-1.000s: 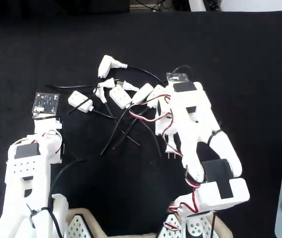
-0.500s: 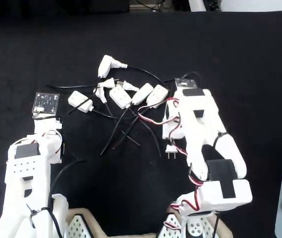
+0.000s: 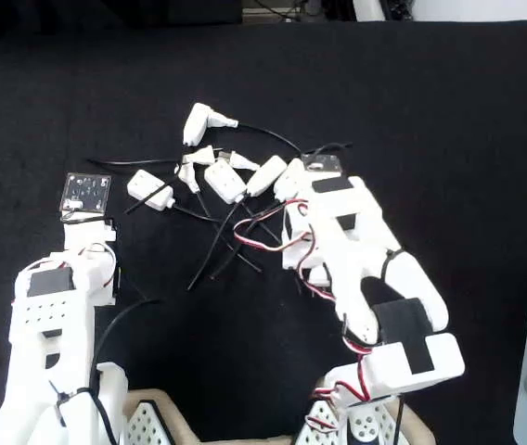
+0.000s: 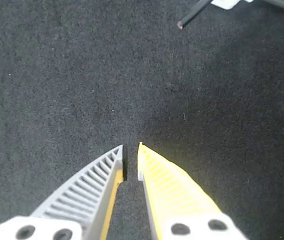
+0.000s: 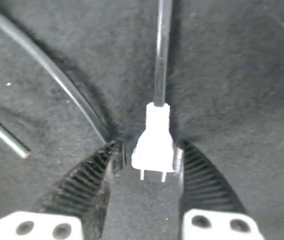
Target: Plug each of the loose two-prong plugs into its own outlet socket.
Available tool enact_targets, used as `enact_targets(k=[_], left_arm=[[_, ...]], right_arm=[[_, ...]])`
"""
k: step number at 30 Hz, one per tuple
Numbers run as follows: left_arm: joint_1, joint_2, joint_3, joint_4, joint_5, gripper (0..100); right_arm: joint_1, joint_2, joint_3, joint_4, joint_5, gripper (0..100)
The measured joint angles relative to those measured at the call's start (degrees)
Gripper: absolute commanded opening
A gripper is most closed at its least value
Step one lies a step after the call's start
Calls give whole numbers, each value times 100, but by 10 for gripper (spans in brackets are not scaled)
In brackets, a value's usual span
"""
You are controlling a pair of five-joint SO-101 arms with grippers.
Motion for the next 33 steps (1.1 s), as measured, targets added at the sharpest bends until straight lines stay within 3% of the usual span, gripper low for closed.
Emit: enact_targets(k=[3, 10, 23, 33], left_arm=[[0, 0, 35, 0, 0, 66], [0, 0, 35, 0, 0, 66], [0, 0, 35, 0, 0, 66], [0, 0, 35, 0, 0, 66]], right_arm=[[-9, 0, 18, -35, -9, 52], [9, -9, 18, -35, -18, 122], [-88, -580, -316, 870, -18, 126], [-229, -607, 378, 141, -18, 126]])
